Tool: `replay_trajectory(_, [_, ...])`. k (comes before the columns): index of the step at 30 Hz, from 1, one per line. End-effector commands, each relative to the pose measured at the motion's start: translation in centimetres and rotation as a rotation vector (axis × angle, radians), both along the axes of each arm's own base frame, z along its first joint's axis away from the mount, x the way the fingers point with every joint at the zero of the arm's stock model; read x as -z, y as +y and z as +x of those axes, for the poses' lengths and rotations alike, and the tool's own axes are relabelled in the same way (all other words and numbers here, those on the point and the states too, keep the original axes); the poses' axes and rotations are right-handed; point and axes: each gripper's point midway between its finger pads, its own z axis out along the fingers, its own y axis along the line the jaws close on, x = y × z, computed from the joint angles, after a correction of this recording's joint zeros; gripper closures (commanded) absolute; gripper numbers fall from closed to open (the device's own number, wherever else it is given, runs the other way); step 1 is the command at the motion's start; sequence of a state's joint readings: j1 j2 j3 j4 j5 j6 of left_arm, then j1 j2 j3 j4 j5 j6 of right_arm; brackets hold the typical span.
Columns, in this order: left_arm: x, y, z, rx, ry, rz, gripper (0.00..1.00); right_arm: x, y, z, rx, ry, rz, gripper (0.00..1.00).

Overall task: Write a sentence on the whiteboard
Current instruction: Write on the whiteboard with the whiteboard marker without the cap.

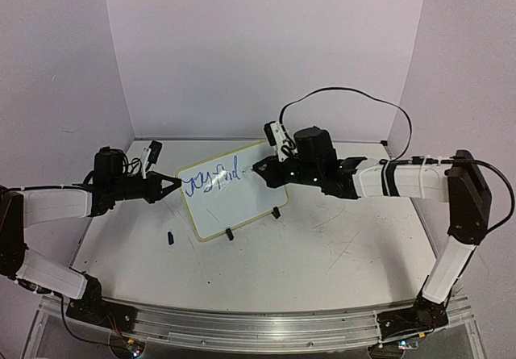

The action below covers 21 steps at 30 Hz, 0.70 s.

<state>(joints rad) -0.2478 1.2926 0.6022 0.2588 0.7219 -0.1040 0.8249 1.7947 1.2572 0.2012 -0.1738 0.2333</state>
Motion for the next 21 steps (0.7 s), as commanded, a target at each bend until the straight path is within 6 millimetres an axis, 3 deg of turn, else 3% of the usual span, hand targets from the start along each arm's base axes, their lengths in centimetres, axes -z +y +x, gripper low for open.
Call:
replay_trajectory(1, [-0.5, 0.0, 0.8, 0.0, -0.059, 0.046, 1.0, -5.2, -0.8, 0.2, 0.024, -0.106, 0.088, 1.0])
replay_trajectory(7, [-0.3, 0.2, 0.9, -0.01, -0.065, 0.063, 1.0, -4.3, 0.1, 0.6, 0.006, -0.105, 0.078, 1.0])
replay_trajectory(12, [-0.2, 0.4, 1.0, -0.02, -0.074, 0.08, 1.0, -4.9, -1.0, 1.2, 0.033, -0.14, 0.059, 1.0])
replay_trajectory(15, [0.0, 0.3, 1.2, -0.016, -0.068, 0.082, 1.0, -4.5, -0.2, 1.1, -0.001, -0.122, 0.062, 1.0])
replay_trajectory(21, [0.1, 0.4, 1.2, -0.022, -0.064, 0.088, 1.0, -4.3, -0.7, 1.5, 0.029, -0.133, 0.041, 1.0])
